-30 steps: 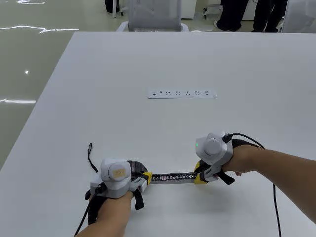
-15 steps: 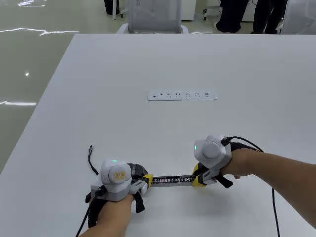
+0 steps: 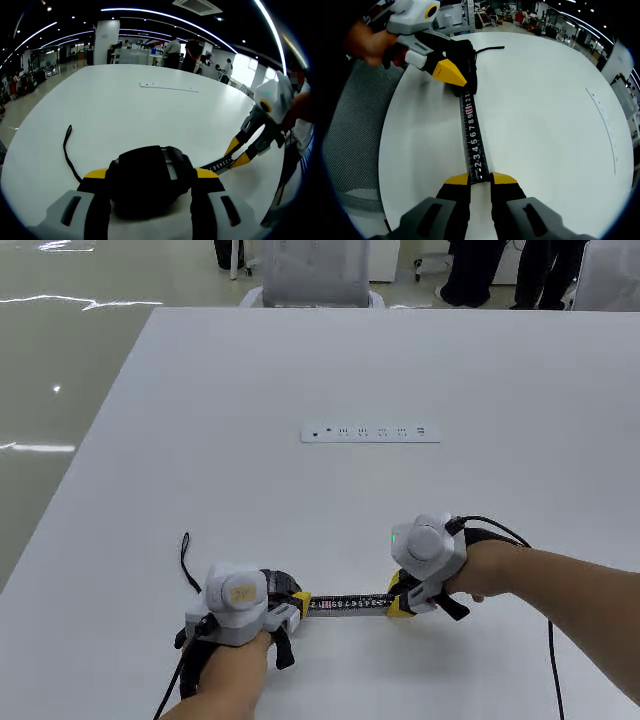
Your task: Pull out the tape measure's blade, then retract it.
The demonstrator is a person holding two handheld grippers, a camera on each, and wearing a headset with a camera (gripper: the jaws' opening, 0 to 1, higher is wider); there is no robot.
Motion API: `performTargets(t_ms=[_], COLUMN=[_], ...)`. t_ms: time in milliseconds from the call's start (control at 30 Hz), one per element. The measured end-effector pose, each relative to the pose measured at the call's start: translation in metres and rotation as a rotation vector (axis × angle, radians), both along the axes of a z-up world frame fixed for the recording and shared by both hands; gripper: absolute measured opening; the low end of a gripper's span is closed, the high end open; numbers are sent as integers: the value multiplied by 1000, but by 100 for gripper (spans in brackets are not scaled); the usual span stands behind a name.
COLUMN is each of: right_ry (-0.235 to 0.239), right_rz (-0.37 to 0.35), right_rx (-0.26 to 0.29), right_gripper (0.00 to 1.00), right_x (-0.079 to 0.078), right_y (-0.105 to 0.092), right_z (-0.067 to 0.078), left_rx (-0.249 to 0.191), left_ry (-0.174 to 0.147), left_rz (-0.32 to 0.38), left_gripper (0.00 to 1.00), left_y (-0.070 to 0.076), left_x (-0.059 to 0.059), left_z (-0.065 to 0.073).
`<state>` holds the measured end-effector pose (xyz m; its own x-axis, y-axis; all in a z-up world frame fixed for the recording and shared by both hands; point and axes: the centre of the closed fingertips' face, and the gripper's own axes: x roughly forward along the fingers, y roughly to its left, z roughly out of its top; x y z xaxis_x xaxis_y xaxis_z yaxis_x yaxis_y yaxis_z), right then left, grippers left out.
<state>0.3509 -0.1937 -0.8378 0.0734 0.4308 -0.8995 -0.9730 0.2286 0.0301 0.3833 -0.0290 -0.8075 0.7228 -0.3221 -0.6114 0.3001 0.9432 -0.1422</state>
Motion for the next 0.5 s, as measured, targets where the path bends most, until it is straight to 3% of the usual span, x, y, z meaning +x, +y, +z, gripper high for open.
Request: performTargets(t_ms=[500], right_ry=[0], right_rz=[-5], right_rx=[3], right_gripper=[14], right_x=[0], right_y=[6], right_z=[0], left_rx=[-2], left_ry=[-1], left_rz=[1], left_gripper=[61], left_y=[1], left_x=[0], left_z=[1])
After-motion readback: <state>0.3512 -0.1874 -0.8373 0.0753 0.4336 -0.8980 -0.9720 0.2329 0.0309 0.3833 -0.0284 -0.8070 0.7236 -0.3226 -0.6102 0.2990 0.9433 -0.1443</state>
